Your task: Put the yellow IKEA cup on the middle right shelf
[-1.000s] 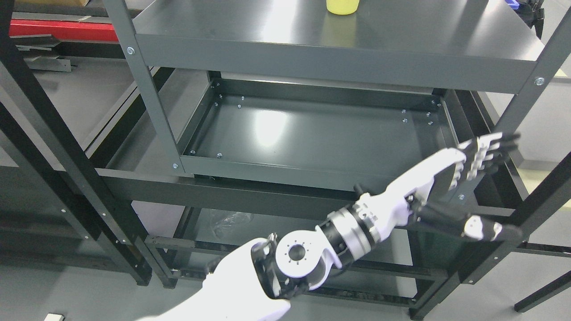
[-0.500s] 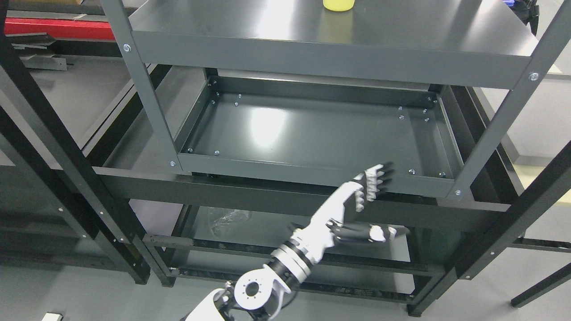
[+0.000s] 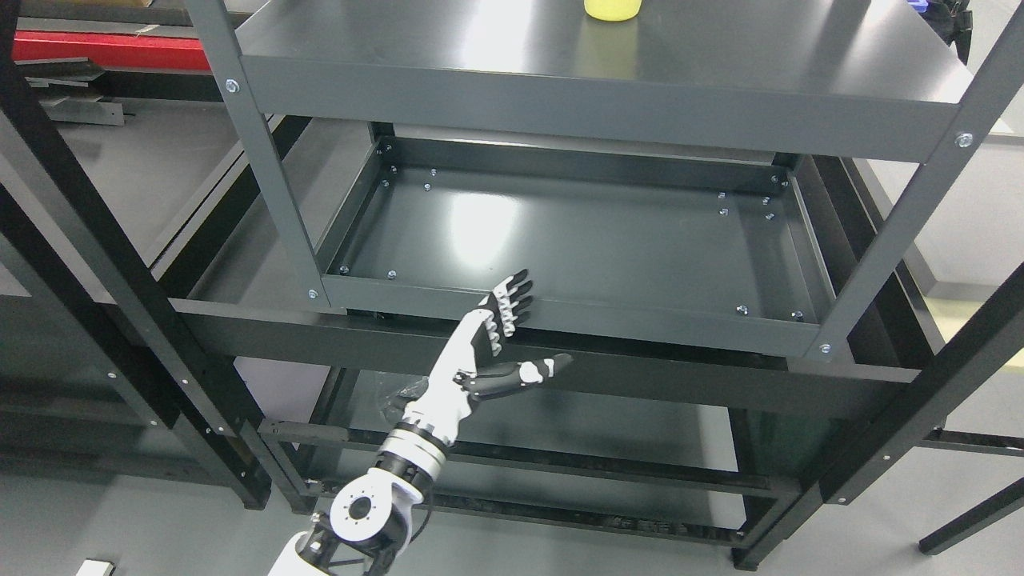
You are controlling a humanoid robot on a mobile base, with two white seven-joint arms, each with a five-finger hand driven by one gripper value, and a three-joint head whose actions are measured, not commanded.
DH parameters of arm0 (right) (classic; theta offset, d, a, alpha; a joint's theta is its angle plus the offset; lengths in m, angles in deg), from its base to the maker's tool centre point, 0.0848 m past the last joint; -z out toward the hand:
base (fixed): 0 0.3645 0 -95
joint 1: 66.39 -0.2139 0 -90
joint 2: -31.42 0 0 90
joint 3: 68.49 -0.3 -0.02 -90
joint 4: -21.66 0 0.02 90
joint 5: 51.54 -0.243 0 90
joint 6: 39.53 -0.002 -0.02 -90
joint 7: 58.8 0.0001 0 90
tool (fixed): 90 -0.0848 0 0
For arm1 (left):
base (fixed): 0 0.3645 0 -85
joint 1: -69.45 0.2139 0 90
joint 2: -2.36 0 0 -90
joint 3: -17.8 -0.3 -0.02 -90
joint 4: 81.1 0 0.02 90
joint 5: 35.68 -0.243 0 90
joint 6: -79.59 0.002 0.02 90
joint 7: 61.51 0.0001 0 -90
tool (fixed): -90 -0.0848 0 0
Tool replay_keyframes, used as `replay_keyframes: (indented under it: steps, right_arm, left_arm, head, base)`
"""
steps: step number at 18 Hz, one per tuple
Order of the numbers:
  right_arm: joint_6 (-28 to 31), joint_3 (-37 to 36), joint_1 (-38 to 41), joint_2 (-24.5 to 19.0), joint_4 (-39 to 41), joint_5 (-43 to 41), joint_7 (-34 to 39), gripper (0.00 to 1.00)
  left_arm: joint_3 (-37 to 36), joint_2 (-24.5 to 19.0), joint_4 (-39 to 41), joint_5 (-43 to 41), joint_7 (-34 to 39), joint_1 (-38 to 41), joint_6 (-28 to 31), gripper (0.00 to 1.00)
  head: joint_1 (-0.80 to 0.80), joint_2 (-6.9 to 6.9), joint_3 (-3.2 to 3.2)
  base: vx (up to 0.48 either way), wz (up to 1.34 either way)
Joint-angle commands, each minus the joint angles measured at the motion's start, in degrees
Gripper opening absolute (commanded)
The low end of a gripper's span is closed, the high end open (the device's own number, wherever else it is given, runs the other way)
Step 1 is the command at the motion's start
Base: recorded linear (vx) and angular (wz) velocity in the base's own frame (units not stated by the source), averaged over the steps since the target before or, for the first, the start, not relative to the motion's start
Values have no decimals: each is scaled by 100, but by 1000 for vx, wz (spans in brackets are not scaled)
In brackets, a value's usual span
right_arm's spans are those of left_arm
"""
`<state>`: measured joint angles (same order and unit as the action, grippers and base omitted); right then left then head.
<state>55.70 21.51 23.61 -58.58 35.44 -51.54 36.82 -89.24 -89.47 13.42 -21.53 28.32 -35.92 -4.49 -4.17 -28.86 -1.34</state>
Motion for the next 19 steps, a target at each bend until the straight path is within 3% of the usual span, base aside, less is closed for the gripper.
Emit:
replay_keyframes:
  steps: [1,19]
  right_arm:
    - [4,97,61,100,2,-141,-1230,99]
    - [4,97,61,100,2,-141,-1230,99]
  left_arm:
    - [1088,42,-56,-106,-28,166,6,97]
    - [1211,83,-91,-98,-19,-36,50,98]
  head:
    - [0,0,0]
    - [0,0,0]
  base:
    - [0,0]
    - [0,0]
